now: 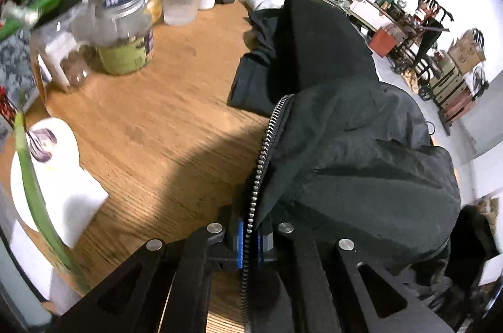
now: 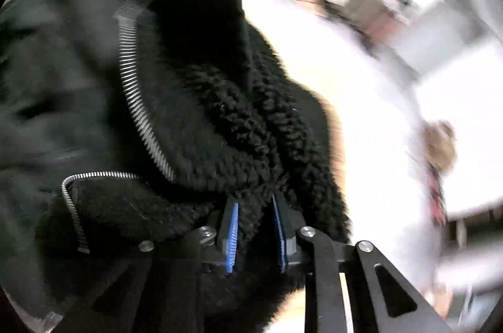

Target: Fold clothes

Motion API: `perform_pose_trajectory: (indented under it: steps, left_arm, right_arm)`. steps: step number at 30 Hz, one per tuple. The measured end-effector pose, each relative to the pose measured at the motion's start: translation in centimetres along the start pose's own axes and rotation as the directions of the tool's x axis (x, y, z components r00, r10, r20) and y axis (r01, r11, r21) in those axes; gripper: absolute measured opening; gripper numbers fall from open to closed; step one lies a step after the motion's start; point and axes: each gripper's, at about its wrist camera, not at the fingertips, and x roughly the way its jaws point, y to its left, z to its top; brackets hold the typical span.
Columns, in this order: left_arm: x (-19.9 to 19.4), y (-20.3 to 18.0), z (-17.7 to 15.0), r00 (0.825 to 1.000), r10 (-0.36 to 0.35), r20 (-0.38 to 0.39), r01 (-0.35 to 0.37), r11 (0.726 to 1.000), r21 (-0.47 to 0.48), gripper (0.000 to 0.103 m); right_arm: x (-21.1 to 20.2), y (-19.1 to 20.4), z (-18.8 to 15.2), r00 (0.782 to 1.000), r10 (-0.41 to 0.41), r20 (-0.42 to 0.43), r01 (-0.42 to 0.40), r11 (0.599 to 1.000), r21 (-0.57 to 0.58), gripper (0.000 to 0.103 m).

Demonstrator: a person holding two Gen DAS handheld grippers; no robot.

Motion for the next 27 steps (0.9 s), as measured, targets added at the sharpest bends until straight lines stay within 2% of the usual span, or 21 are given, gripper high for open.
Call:
perform_pose_trajectory:
  steps: [3,5,6,10,12,13,14,15,16,17,18,19,20,21,23,24,27]
  left_arm:
    - [0.4,0.0,0.2,0.999,-0.01,-0.038,0.01,1.0,-0.002,0.006]
    - [1.0,0.1,-0.4,0.996,-0.025,-0.084,0.025,1.0,-0.002,0.006]
    - [1.1,-0.1,-1.0,0.995,-0.002,-0.097,0.004,1.0,0.022,0.006]
    - [1.2,-1.0,-3.1,0.987,0.08,-0.139,-0.065,0.991,0.116,0.007]
    - [0.6,-1.6,-3.4,0.977,0.118,-0.176,-0.091,0.984,0.156,0.01]
    - [-0.2,-2.0,-3.3,0.972,0.121,-0.201,-0.089,0.982,0.164,0.01]
    - [-1.1,-2.5,-3.1,0.966,0.124,-0.226,-0.085,0.981,0.172,0.012]
    - [-2.8,-3.3,-2.8,0.971,0.109,-0.212,-0.07,0.98,0.184,0.019]
    - [-4.5,-4.2,-2.4,0.976,0.093,-0.197,-0.054,0.979,0.197,0.025]
    - [-6.3,-5.6,-2.0,0.986,0.069,-0.154,-0.033,0.973,0.226,0.047]
    - [-8.1,-7.0,-1.6,0.993,0.043,-0.11,-0.014,0.966,0.258,0.07]
    - [-9.6,-8.7,-1.3,0.998,0.015,-0.055,0.002,0.957,0.291,0.079]
    - [-10.6,-11.1,-1.2,1.0,-0.021,0.013,0.016,0.938,0.346,0.082]
    - [-9.9,-13.0,-1.2,1.0,-0.016,0.021,0.006,0.921,0.389,0.082]
    - [-8.2,-16.8,-1.2,0.999,0.001,0.032,-0.016,0.882,0.471,0.082]
    - [-6.5,-18.2,-1.3,1.0,0.022,0.009,-0.024,0.873,0.487,0.082]
    - [0.4,-22.1,-1.8,0.994,0.071,-0.081,-0.023,0.878,0.479,0.08]
  right_arm:
    - [3.1,-5.4,0.2,0.995,-0.088,-0.046,0.094,0.984,0.154,0.02]
    - [6.2,-7.3,-0.4,0.984,-0.101,-0.144,0.129,0.971,0.203,0.021]
    - [7.6,-7.7,-0.7,0.975,-0.096,-0.2,0.138,0.969,0.206,0.022]
    - [8.0,-4.6,-2.6,0.955,-0.064,-0.29,0.078,0.996,0.037,0.024]
    - [7.5,-3.3,-3.4,0.949,-0.046,-0.313,0.036,0.999,-0.035,0.027]
    - [6.4,-3.5,-3.1,0.958,-0.016,-0.285,0.012,1.0,-0.017,0.036]
    - [5.1,-3.9,-2.8,0.968,0.018,-0.249,-0.016,1.0,0.008,0.04]
    - [3.7,-4.5,-2.1,0.979,0.059,-0.196,-0.051,0.998,0.046,0.047]
    - [2.2,-5.1,-1.2,0.986,0.101,-0.136,-0.091,0.993,0.079,0.062]
    - [0.8,-5.5,0.0,0.987,0.147,-0.064,-0.14,0.985,0.102,0.072]
    - [-0.6,-5.9,1.2,0.982,0.19,0.009,-0.19,0.974,0.121,0.089]
    - [-1.8,-6.3,2.1,0.973,0.221,0.066,-0.228,0.965,0.128,0.091]
    - [-2.4,-6.6,2.2,0.969,0.231,0.089,-0.24,0.964,0.114,0.091]
    - [-2.8,-6.5,2.6,0.967,0.234,0.101,-0.244,0.965,0.1,0.092]
    - [-1.0,-4.5,3.9,0.973,0.224,0.065,-0.229,0.97,0.083,0.095]
    - [0.2,-3.7,4.5,0.975,0.22,0.044,-0.223,0.972,0.078,0.094]
    - [3.8,-1.2,6.1,0.978,0.207,-0.02,-0.205,0.977,0.061,0.083]
